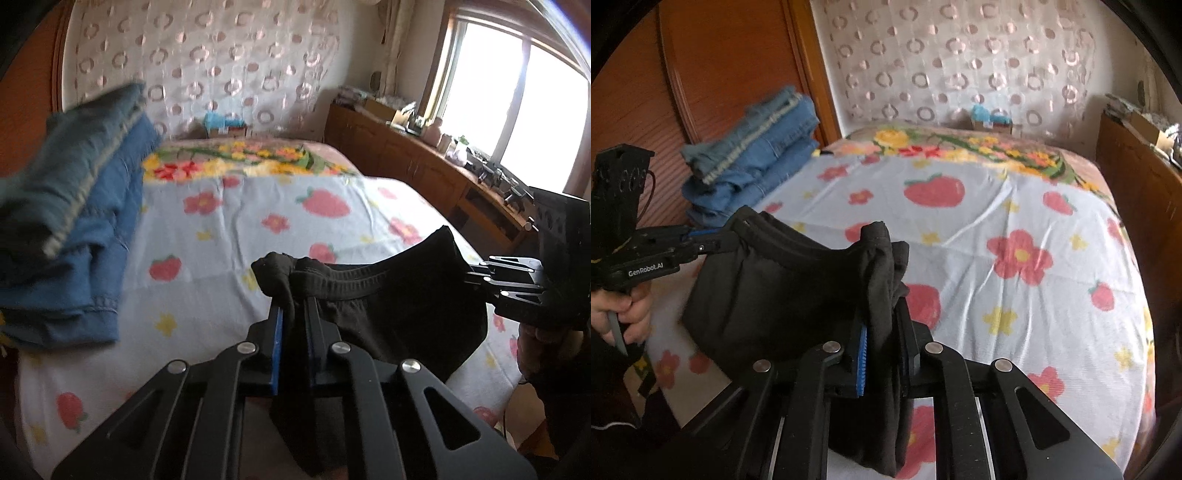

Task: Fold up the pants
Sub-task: 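Lift the folded black pants with both tools and carry toward the jeans stack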

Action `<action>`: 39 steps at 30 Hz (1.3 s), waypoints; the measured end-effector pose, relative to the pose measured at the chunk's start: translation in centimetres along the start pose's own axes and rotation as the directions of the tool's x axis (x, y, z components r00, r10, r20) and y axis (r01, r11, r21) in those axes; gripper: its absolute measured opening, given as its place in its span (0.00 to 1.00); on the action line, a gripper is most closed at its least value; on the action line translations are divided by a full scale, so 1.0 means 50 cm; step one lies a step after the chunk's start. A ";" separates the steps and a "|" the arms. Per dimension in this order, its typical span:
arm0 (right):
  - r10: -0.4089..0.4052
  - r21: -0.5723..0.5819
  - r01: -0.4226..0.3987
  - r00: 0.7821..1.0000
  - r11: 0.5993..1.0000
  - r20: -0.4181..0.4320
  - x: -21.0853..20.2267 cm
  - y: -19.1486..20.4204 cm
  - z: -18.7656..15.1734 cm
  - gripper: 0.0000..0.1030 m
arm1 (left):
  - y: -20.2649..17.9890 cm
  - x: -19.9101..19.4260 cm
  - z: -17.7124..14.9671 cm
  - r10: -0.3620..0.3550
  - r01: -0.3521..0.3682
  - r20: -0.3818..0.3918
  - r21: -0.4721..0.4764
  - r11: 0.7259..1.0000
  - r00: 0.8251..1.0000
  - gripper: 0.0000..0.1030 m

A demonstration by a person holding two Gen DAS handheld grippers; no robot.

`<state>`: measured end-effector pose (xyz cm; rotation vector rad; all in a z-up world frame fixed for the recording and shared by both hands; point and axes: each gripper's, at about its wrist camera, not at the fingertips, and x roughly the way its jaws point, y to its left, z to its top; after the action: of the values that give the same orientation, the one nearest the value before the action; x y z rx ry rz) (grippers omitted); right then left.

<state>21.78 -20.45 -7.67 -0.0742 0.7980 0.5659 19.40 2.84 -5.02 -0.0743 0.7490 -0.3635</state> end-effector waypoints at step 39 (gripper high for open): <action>-0.012 -0.188 0.051 0.979 0.981 0.201 -0.082 0.121 0.194 0.10 | 0.054 -0.169 0.102 0.112 -0.116 0.219 0.005 0.993 0.969 0.07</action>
<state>22.80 -14.54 2.91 -0.2045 0.5447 0.6089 17.98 8.00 3.72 -0.0527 0.5294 -0.2475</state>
